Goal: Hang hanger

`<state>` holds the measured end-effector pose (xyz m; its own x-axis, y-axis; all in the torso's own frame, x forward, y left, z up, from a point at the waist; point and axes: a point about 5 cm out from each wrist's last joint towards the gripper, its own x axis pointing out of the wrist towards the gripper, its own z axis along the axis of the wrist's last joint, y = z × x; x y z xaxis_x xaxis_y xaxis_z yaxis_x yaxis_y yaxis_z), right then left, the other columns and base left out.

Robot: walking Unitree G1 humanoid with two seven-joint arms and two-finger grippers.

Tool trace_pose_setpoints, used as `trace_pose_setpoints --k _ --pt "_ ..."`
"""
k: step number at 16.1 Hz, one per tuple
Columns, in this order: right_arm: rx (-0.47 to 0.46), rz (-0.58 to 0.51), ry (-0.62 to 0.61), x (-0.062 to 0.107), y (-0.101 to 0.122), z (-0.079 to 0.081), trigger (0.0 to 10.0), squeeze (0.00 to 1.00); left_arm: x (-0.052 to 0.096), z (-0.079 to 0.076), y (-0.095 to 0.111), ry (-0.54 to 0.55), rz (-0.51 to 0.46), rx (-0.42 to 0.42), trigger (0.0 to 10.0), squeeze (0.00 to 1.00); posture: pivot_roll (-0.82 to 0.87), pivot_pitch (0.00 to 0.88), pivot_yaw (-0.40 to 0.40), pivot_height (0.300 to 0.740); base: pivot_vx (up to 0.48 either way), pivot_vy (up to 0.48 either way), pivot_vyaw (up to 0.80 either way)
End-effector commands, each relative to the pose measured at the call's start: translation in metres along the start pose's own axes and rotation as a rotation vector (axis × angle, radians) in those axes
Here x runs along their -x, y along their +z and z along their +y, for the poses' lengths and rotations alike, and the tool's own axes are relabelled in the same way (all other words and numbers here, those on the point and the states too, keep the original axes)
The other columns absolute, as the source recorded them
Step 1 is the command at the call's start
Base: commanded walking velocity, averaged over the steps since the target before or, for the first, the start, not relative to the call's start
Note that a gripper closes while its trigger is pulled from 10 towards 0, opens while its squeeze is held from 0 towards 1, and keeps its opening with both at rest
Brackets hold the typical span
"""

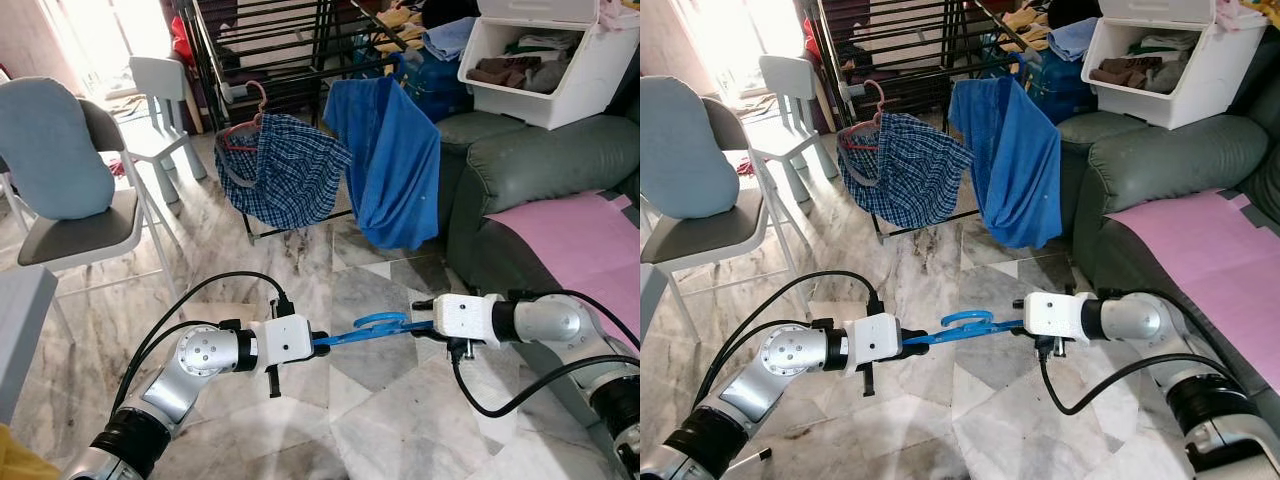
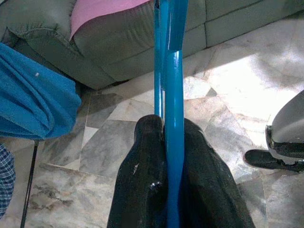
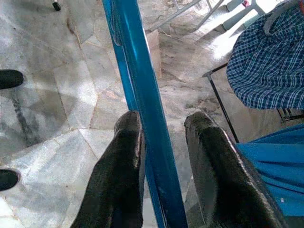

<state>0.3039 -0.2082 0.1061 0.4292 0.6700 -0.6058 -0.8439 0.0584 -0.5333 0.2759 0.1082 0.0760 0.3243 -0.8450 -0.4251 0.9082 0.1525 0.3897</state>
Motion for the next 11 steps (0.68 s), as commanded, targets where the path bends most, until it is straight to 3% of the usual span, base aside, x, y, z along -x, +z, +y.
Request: trace_pose_setpoints --k 1,11 --pt "0.03 -0.008 -0.011 -0.001 0.0039 -0.0051 0.0 0.0 0.0015 -0.0004 0.0008 -0.004 -0.002 -0.013 10.0 0.0 -0.15 0.0 0.07 0.74 0.0 0.0 0.0" --pt "0.026 -0.016 -0.025 -0.0035 0.0021 -0.0015 0.0 0.0 0.0003 -0.0036 -0.0013 -0.006 0.002 -0.002 10.0 0.0 -0.15 0.0 0.069 0.74 0.0 0.0 0.0"
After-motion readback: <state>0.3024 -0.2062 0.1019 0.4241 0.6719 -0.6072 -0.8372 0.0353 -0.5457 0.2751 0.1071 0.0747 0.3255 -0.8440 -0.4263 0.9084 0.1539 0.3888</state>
